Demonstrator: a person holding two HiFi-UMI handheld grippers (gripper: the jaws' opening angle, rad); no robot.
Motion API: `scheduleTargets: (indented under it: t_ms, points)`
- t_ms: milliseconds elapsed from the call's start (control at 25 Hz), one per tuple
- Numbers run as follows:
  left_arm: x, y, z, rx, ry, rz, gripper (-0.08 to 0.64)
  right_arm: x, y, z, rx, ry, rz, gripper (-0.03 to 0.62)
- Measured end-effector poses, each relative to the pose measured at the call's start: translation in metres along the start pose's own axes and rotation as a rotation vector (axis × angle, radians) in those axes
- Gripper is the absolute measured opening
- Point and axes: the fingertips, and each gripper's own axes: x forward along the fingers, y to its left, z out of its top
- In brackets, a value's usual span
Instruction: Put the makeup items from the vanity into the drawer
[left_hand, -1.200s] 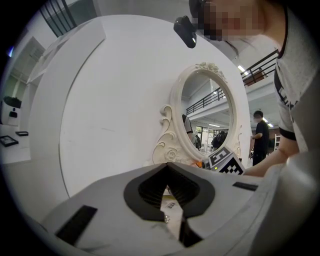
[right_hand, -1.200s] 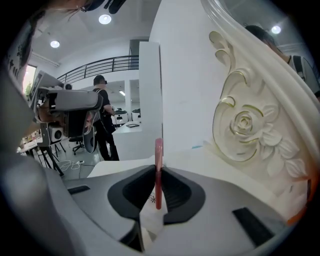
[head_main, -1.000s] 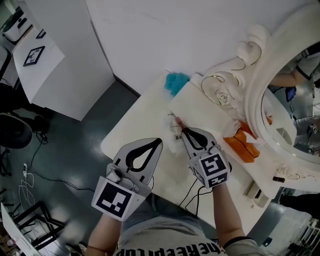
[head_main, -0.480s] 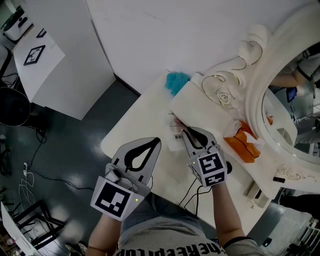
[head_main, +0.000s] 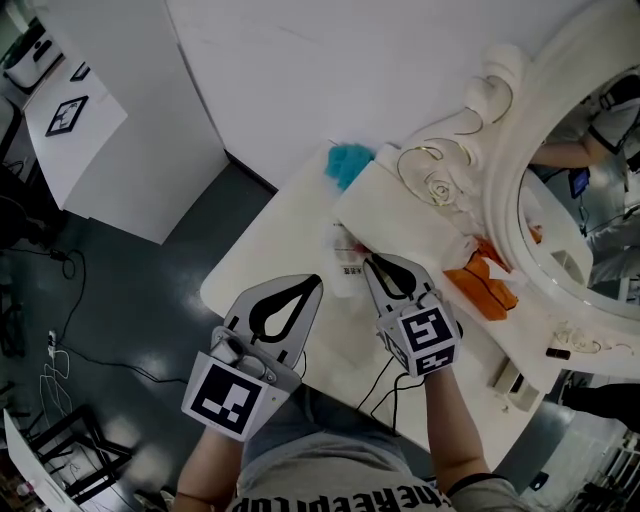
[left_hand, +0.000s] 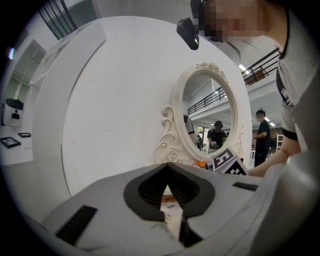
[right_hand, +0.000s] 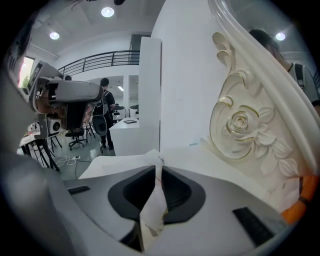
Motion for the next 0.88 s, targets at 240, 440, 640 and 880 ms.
scheduleTargets:
  t_ms: [240,440,640,880]
  points:
    - [0.000,-0.008,0.004,0.013,-0.006,-0.026,0.014,-0.015,0.004,0.012,0.029,-0.058,0.000,0.008]
    - [-0.001,-0.017,0.007,0.024,-0.011,-0.057,0.014,-0.030,0.004,0.020,0.059,-0.101,-0.028,0.008]
    - [-0.002,-0.026,0.009,0.038,-0.014,-0.091,0.014,-0.046,0.009,0.026,0.091,-0.131,-0.052,0.008]
    - [-0.002,-0.041,0.014,0.058,-0.024,-0.145,0.014,-0.072,0.017,0.035,0.142,-0.200,-0.077,0.009]
